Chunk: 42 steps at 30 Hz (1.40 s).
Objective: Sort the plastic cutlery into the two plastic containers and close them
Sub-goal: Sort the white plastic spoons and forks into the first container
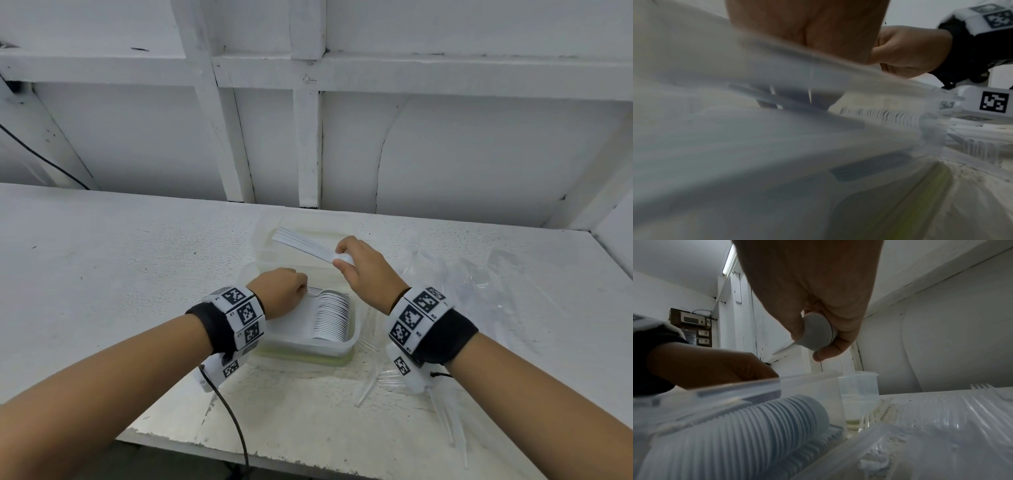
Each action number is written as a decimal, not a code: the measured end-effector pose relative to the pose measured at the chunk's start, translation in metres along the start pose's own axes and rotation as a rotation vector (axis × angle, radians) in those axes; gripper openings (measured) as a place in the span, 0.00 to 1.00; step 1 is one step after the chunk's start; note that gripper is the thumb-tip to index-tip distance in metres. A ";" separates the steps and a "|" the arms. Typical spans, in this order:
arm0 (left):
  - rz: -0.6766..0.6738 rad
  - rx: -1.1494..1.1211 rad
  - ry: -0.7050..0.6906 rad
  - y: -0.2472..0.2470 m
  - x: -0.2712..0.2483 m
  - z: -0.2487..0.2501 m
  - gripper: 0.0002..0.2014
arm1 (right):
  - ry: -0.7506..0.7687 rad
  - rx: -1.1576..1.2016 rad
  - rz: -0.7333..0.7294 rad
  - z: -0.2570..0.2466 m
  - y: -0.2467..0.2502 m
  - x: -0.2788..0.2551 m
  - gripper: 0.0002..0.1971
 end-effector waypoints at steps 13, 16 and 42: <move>-0.001 0.057 -0.064 0.002 -0.009 0.001 0.16 | 0.087 -0.028 -0.162 -0.005 -0.024 0.006 0.14; 0.010 0.072 -0.074 -0.001 -0.016 0.001 0.17 | 0.115 -0.096 -0.193 -0.009 -0.032 0.010 0.14; 0.101 0.047 -0.104 -0.001 -0.025 0.001 0.16 | 0.190 -0.438 -0.399 -0.013 -0.057 0.009 0.16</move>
Point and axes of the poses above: each hand's wrist, its own x-axis towards the middle knuckle, its own y-axis out of the back of the hand, z = x × y, the point moved 6 cm from there along x, towards the middle knuckle, and after that the axes turned 13 degrees about -x, right-handed, at the moved point
